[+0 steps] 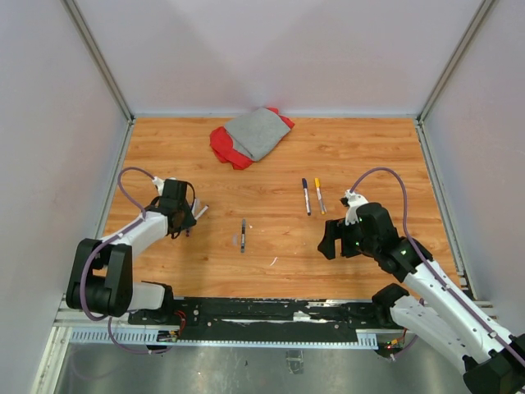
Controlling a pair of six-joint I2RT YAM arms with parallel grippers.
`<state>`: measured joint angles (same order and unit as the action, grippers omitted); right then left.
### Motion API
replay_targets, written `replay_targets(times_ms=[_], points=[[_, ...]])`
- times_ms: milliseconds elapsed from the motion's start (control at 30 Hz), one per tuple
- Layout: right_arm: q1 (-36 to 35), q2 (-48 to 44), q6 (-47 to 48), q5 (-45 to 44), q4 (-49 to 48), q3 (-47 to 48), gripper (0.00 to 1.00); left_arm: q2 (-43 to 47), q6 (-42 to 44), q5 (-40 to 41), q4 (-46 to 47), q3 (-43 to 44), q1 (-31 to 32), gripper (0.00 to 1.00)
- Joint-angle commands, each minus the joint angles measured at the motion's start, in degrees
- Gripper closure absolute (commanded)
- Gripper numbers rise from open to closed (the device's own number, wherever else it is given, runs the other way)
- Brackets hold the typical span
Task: Insert the pens into the pen caps
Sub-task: Pick up the pen from the center of the board.
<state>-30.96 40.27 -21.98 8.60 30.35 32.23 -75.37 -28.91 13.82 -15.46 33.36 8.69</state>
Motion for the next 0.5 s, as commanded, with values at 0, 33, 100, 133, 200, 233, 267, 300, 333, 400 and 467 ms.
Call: replay_targets(times_ms=[0, 33, 100, 133, 200, 233, 267, 300, 333, 400, 467], points=[[1.1, -0.7, 1.0, 0.5, 0.9, 1.9, 0.16, -1.5, 1.1, -0.7, 0.0, 1.5, -0.6, 0.64], [1.1, -0.7, 1.0, 0.5, 0.9, 1.9, 0.16, -1.8, 1.1, -0.8, 0.0, 1.5, -0.6, 0.65], [1.1, -0.7, 1.1, 0.5, 0.9, 1.9, 0.16, -2.1, 1.2, -1.1, 0.0, 1.6, -0.6, 0.66], [1.1, -0.7, 1.1, 0.5, 0.9, 1.8, 0.16, -2.2, 1.2, -1.2, 0.0, 1.6, -0.6, 0.66], [1.1, -0.8, 1.1, 0.4, 0.9, 1.8, 0.16, -2.2, 1.2, -1.6, 0.0, 1.5, -0.6, 0.67], [1.1, -0.9, 1.2, 0.4, 0.9, 1.8, 0.16, -2.2, 1.3, -1.8, 0.1, 1.5, -0.6, 0.67], [1.1, -0.9, 1.2, 0.4, 0.9, 1.7, 0.16, -2.2, 1.3, -2.0, 0.1, 1.3, -0.6, 0.68], [1.1, -1.0, 1.2, 0.4, 0.9, 1.7, 0.16, -2.2, 1.3, -2.2, 0.2, 1.2, -0.6, 0.69], [1.1, -1.0, 1.2, 0.4, 0.9, 1.7, 0.16, -2.0, 1.3, -2.5, 0.3, 1.1, -0.6, 0.70], [1.1, -0.9, 1.3, 0.3, 0.9, 1.6, 0.16, -1.8, 1.2, -3.1, 0.3, 0.9, -0.6, 0.71], [1.1, -1.0, 1.3, 0.3, 0.9, 1.6, 0.16, -1.6, 1.1, -3.8, 0.5, 0.6, -0.6, 0.72]])
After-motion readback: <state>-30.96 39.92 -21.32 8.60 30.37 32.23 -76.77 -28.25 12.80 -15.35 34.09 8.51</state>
